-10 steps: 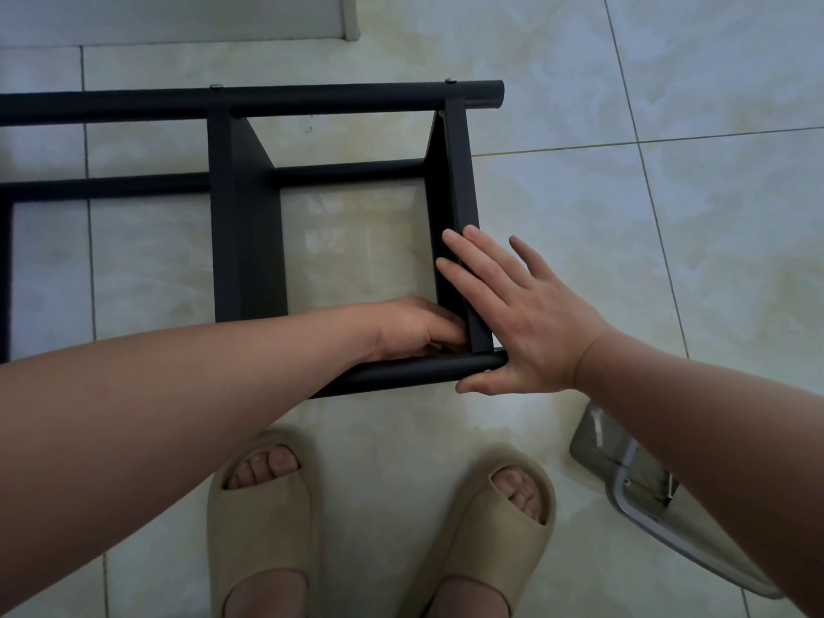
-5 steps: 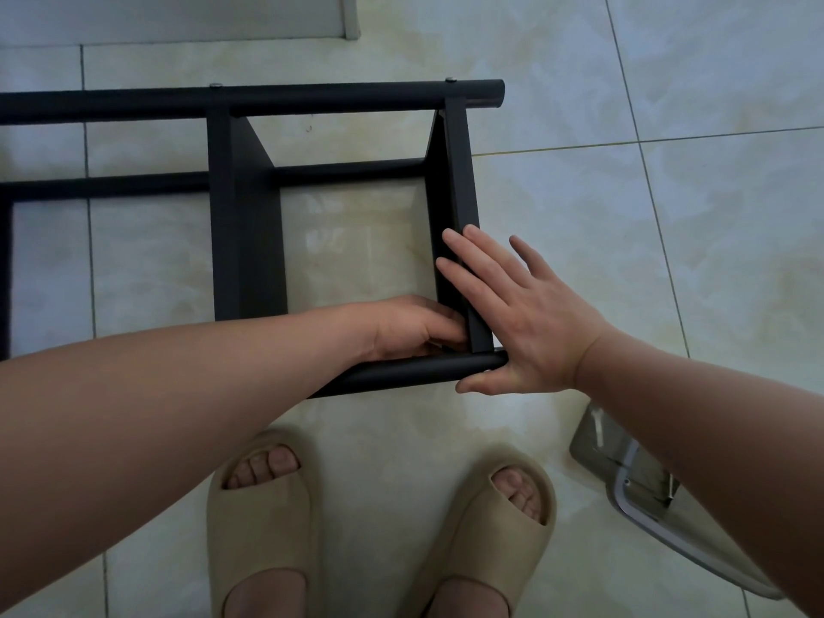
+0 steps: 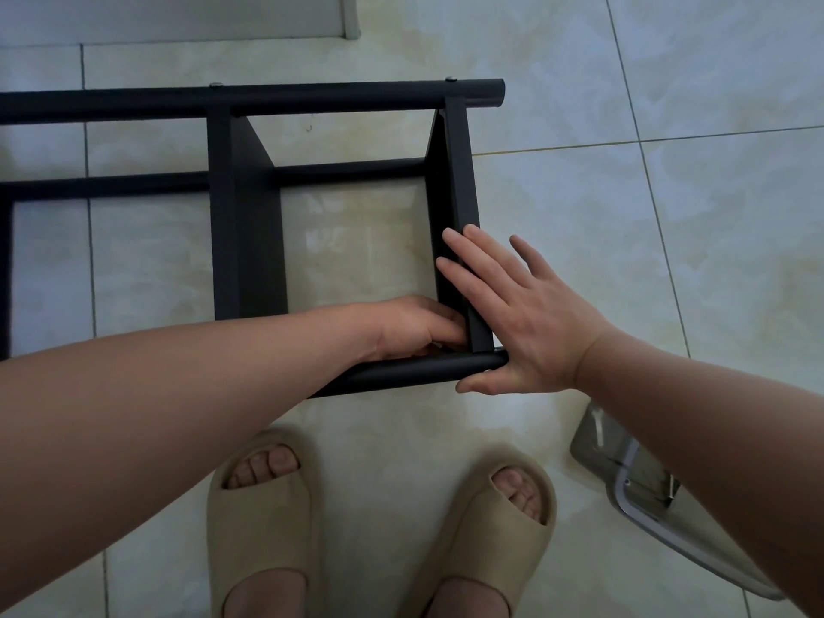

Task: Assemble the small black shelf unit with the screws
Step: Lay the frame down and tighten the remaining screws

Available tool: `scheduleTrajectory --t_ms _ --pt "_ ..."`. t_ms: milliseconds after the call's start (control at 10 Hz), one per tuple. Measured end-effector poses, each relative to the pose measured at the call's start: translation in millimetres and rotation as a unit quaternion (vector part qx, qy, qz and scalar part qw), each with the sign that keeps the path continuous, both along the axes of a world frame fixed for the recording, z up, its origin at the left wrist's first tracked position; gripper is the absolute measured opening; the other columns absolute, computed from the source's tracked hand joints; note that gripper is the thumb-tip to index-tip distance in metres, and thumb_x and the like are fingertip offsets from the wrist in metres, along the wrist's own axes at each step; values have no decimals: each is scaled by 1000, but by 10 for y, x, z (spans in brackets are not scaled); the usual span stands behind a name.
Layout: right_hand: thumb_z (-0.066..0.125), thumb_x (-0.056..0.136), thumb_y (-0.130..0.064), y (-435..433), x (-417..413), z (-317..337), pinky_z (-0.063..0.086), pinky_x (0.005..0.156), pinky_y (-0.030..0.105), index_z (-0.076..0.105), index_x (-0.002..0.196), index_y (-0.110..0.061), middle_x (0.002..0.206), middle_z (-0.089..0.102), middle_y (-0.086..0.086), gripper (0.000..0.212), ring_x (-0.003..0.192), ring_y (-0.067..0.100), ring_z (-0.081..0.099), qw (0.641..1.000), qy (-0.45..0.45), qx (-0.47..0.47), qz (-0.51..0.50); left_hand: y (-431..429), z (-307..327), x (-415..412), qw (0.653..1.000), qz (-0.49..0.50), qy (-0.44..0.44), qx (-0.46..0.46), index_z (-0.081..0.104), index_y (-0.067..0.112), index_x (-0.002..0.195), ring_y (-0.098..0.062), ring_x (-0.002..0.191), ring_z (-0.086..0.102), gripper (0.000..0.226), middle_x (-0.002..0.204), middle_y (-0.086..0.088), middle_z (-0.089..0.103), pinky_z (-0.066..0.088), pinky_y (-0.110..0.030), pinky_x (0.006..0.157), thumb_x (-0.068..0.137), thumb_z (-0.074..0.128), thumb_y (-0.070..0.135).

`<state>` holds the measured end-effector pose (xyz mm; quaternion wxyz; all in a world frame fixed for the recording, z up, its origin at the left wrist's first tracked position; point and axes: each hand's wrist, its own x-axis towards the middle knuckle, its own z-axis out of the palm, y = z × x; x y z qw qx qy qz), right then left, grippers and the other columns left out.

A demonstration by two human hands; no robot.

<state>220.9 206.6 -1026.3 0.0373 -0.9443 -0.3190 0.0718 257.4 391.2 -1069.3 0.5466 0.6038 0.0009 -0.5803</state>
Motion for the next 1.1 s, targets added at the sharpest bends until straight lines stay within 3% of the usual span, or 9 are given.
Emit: scheduleTrajectory --t_ms 100,200,300,400,500,700,800,900,1100 --pt "43 78 -87 -2 1 0 27 116 63 31 157 -3 168 15 15 117 156 31 11 1000 1 1 0 7 -34 6 999 27 29 -23 69 8 80 -27 76 61 4 80 -14 64 46 -38 78 78 65 7" --pt "43 78 -87 2 -2 1 27 117 63 31 157 -3 168 14 15 117 156 31 11 1000 2 -2 0 28 -64 12 997 28 63 -47 70 7 85 -18 71 67 23 77 -7 69 52 -30 75 91 53 -8" --pt "44 77 -87 5 -3 8 27 117 63 31 157 -3 168 14 14 117 156 31 11 1000 4 -1 -1 30 -29 6 996 23 73 -53 65 3 95 -20 78 65 21 85 -10 66 51 -31 79 92 48 -9" --pt "44 77 -87 4 -4 21 26 117 63 29 158 -4 168 14 14 117 156 31 11 1000 7 -2 -3 13 39 -1 999 -10 40 -31 64 0 101 -26 85 60 17 89 -15 62 46 -38 83 87 56 5" --pt "43 77 -87 5 -2 24 26 117 63 29 157 -3 168 15 15 117 156 31 11 1000 6 -2 -2 0 45 4 1000 -12 2 0 67 2 96 -27 84 59 14 85 -14 64 45 -39 81 85 63 8" --pt "43 78 -87 2 -5 17 26 117 62 29 157 -3 168 14 14 117 156 31 10 1000 7 -3 -2 24 -10 0 998 26 41 -32 67 8 80 -22 72 61 23 75 -8 64 47 -33 74 89 54 -9" --pt "45 78 -87 2 -4 11 26 117 63 30 157 -3 168 14 15 117 156 31 10 1000 6 -1 -1 18 26 4 996 25 67 -57 64 4 88 -21 75 62 13 81 -10 63 48 -32 76 78 58 -3" --pt "44 77 -87 1 -5 12 27 117 63 29 157 -4 168 14 15 117 156 31 11 1000 4 0 -2 5 47 -5 998 5 56 -39 65 0 96 -25 82 63 20 86 -14 65 48 -36 81 79 58 7" --pt "45 77 -87 2 -5 11 27 116 63 29 157 -4 168 15 15 117 156 31 11 1000 4 4 -2 5 53 4 1000 -6 -14 16 70 7 87 -27 82 56 25 84 -15 64 42 -40 80 69 66 23"
